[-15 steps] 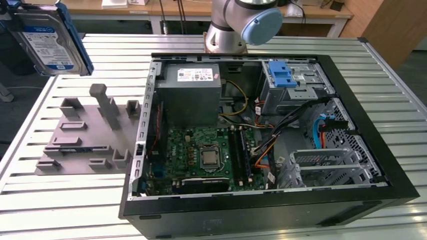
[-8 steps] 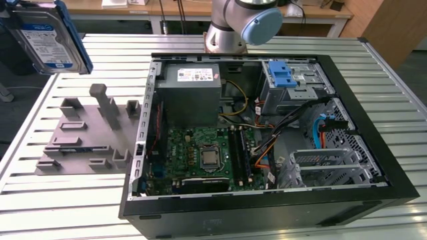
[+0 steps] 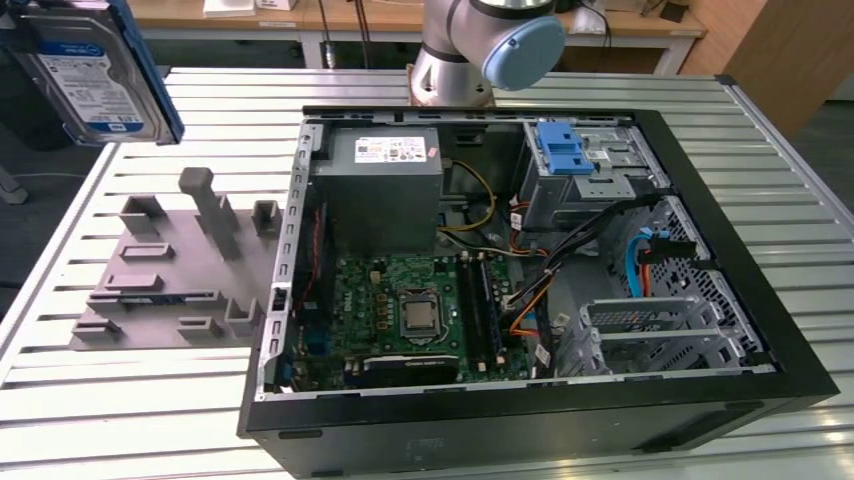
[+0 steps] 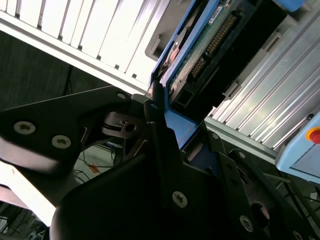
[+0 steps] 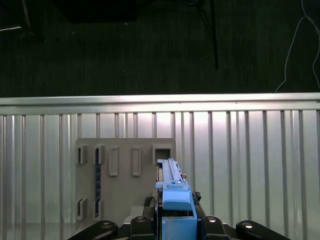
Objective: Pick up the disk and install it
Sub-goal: 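Pick up the disk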
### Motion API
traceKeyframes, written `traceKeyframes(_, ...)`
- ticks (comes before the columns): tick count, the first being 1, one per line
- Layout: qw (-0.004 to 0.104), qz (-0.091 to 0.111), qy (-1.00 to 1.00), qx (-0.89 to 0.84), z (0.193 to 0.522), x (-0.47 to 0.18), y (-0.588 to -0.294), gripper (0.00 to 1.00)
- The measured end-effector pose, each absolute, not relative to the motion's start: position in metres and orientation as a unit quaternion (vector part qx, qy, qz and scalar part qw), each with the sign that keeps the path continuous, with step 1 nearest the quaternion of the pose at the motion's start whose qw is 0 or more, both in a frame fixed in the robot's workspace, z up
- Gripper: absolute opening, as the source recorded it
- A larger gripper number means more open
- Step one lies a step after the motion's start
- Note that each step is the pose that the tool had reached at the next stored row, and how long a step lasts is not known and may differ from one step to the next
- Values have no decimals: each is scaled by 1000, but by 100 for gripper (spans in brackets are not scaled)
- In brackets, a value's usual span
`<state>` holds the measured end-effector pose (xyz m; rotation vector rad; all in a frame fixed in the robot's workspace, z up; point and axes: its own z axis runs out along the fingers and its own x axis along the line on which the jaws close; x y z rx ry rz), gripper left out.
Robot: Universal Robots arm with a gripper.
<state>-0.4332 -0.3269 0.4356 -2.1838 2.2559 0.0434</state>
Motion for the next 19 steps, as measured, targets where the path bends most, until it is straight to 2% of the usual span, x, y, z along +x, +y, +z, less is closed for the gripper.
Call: traceKeyframes(19, 1, 14, 718, -695, 466, -433, -327, 36)
